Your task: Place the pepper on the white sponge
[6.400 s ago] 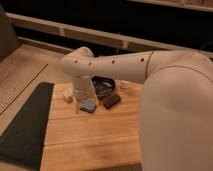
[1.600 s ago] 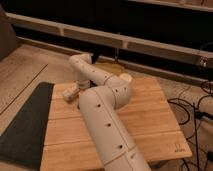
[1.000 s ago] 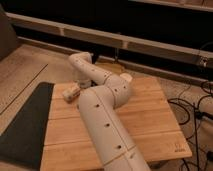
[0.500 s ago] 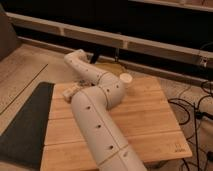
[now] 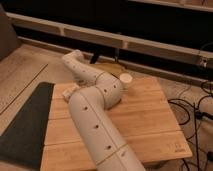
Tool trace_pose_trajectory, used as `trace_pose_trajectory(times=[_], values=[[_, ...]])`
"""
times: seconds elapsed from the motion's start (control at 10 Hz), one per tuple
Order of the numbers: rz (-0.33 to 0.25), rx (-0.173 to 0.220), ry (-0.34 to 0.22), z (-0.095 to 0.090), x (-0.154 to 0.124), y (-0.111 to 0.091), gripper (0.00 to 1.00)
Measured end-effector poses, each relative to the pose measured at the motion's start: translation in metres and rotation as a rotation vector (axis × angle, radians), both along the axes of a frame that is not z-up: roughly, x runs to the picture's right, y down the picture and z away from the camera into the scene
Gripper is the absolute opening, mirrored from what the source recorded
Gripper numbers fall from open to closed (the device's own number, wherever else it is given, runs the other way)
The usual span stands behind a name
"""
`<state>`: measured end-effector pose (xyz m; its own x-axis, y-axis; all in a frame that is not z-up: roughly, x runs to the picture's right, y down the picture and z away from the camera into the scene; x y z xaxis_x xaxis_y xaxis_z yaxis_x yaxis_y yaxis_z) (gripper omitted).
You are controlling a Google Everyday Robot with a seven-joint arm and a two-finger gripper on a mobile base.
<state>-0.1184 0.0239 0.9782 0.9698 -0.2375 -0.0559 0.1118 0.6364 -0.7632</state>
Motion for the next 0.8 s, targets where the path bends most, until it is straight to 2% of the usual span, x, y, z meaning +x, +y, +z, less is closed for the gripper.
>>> trace_pose_trajectory(times=[0.3,0.5,0.8], values=[[-0.010,0.005,0.003,0.000,0.002,-0.001,0.65],[-0.081,0.057,0.010,0.002,0.004,-0.014,0.65],[-0.132,0.099,0.013,0.001,0.003,-0.020,0.65]])
